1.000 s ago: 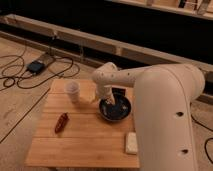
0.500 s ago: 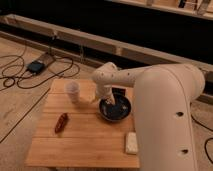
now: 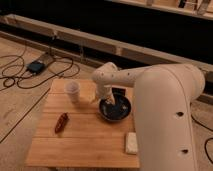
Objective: Push the eraser across the table
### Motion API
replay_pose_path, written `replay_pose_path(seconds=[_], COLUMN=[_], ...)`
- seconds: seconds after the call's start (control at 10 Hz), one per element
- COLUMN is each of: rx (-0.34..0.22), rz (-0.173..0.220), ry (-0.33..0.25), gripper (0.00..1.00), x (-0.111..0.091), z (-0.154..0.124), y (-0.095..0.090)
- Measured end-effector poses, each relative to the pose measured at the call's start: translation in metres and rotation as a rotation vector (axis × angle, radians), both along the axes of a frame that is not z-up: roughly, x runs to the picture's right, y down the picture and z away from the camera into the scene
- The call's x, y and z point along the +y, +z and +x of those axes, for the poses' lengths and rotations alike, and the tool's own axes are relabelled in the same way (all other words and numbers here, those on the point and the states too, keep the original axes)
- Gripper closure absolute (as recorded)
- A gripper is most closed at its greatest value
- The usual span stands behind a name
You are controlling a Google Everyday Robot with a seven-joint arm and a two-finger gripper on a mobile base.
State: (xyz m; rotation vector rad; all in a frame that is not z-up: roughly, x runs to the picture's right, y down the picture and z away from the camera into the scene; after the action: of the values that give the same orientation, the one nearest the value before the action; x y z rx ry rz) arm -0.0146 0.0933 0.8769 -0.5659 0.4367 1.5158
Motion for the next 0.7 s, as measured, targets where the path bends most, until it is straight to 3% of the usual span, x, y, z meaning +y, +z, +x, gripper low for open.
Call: replay_pose_path(seconds=[0.7], rx=[0.074], rz=[0.066], ry=[0.041], gripper=[0.2], x=[-0.051], z=[0.086], y=[0.02])
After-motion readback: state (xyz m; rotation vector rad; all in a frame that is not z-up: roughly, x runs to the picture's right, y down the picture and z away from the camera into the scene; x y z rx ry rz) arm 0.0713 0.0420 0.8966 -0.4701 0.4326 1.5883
